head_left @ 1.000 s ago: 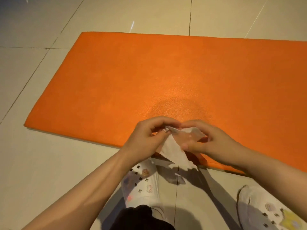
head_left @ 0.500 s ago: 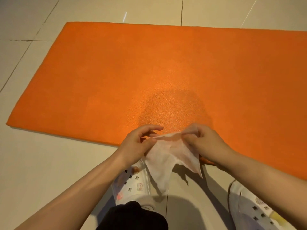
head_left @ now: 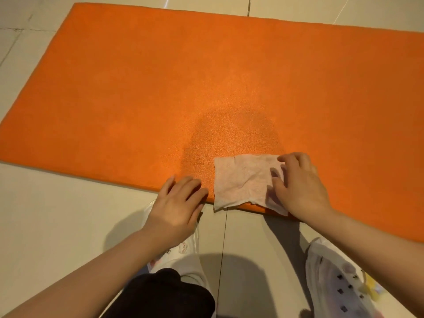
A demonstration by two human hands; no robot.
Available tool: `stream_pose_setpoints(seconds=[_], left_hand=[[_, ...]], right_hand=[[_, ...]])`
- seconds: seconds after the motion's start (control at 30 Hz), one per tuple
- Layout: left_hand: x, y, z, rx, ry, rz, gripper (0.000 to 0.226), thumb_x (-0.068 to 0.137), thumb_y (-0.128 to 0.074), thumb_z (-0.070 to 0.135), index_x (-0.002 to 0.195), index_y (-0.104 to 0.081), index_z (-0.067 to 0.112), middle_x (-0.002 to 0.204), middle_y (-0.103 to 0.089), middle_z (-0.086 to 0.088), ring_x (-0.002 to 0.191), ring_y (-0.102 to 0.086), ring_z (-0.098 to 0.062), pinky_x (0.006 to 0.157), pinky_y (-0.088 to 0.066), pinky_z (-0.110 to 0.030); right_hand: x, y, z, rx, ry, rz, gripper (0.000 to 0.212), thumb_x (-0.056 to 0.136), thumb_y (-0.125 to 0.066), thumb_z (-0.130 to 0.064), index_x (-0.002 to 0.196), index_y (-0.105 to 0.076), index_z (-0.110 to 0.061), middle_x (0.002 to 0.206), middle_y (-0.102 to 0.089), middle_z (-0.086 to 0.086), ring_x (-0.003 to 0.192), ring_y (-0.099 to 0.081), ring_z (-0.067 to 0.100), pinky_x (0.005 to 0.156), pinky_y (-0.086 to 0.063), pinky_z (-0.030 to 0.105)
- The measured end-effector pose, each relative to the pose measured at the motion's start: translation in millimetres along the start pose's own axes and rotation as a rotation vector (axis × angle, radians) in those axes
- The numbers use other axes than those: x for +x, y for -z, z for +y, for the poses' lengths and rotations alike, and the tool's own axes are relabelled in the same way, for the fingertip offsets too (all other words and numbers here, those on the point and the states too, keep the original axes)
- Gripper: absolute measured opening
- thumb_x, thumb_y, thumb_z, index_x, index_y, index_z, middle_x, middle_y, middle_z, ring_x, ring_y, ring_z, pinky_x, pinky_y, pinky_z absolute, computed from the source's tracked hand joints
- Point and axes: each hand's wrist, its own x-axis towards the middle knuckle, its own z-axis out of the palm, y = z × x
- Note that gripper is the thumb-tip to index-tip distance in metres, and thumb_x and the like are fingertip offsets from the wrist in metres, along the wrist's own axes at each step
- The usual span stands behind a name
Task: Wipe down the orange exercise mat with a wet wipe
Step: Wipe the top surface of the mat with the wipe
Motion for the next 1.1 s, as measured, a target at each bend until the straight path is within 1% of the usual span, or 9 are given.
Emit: stream_pose_setpoints(seconds=[0.2,0.27,0.33,0.4,0.53,0.7,0.87,1.0,1.1], left_hand=[[9,-2,2,0.061,0.008,-0.047,0.045,0.088,-0.044,0.033,0.126,-0.062,0.017,0.134,-0.058,-0.008,0.131,-0.049,-0.029,0.111,-0.023,-0.052],[7,-2,1,0.062,0.001,-0.061,0.047,0.088,-0.045,0.033,0.127,-0.064,0.016,0.136,-0.058,-0.008,0.130,-0.051,-0.030,0.111,-0.025,-0.052],[9,-3,0,0.060,0.001,-0.076,0.048,0.088,-0.045,0.033,0.127,-0.065,0.015,0.137,-0.059,-0.009,0.128,-0.053,-0.031,0.110,-0.027,-0.052],[10,-3,0,0.071,0.008,-0.093,0.050,0.086,-0.043,0.034,0.128,-0.065,0.016,0.137,-0.059,-0.010,0.124,-0.057,-0.031,0.109,-0.030,-0.052],[11,-1,0,0.070,0.030,-0.159,0.051,0.084,-0.043,0.034,0.125,-0.067,0.016,0.135,-0.061,-0.012,0.119,-0.061,-0.032,0.098,-0.047,-0.049],[11,-1,-1,0.098,0.014,-0.153,0.052,0.084,-0.044,0.034,0.126,-0.067,0.015,0.136,-0.060,-0.013,0.120,-0.060,-0.033,0.096,-0.048,-0.047],[9,-5,0,0.045,-0.004,-0.018,0.054,0.086,-0.045,0.031,0.137,-0.057,0.015,0.138,-0.058,-0.009,0.126,-0.054,-0.030,0.105,-0.040,-0.046],[9,-9,-3,0.015,-0.033,0.043,0.056,0.087,-0.044,0.029,0.139,-0.055,0.014,0.139,-0.057,-0.010,0.130,-0.051,-0.031,0.111,-0.031,-0.047],[9,-10,-3,0.016,-0.020,0.061,0.056,0.087,-0.042,0.030,0.138,-0.057,0.013,0.138,-0.058,-0.011,0.130,-0.051,-0.032,0.111,-0.029,-0.048]], right_hand=[[3,-27,-22,-0.118,0.439,-0.127,0.024,0.087,-0.049,-0.015,0.107,-0.062,-0.009,0.117,-0.057,0.014,0.104,-0.055,0.040,0.080,-0.046,0.044],[7,-38,-21,-0.112,0.451,-0.178,0.037,0.087,-0.047,-0.016,0.121,-0.059,-0.007,0.125,-0.055,0.018,0.112,-0.053,0.043,0.089,-0.046,0.048],[12,-40,-12,-0.176,0.445,-0.250,0.054,0.096,-0.046,-0.026,0.148,-0.039,-0.013,0.155,-0.032,0.017,0.141,-0.031,0.038,0.116,-0.026,0.046],[14,-37,6,-0.271,0.512,-0.330,0.071,0.096,-0.042,-0.044,0.157,-0.012,-0.023,0.165,0.001,0.004,0.151,-0.001,0.025,0.120,0.002,0.034],[11,-33,25,-0.378,0.621,-0.404,0.091,0.081,-0.041,-0.058,0.154,0.006,-0.030,0.160,0.016,-0.001,0.147,0.015,0.018,0.122,0.006,0.040],[9,-33,1,-0.294,0.577,-0.333,0.084,0.083,-0.013,-0.077,0.154,0.006,-0.038,0.161,0.019,-0.010,0.146,0.023,0.009,0.120,0.013,0.043],[4,-63,-25,-0.212,0.323,-0.228,0.075,0.086,0.009,-0.059,0.156,0.003,-0.032,0.164,0.009,-0.006,0.150,0.015,0.018,0.118,0.011,0.051],[8,-52,20,-0.292,0.236,-0.182,0.073,0.088,0.006,-0.061,0.155,0.003,-0.032,0.162,0.012,-0.009,0.150,0.012,0.017,0.118,0.009,0.050],[5,-14,97,-0.325,-0.067,-0.143,0.064,0.095,0.005,-0.063,0.151,0.016,-0.036,0.158,0.024,-0.010,0.147,0.021,0.014,0.119,0.010,0.044]])
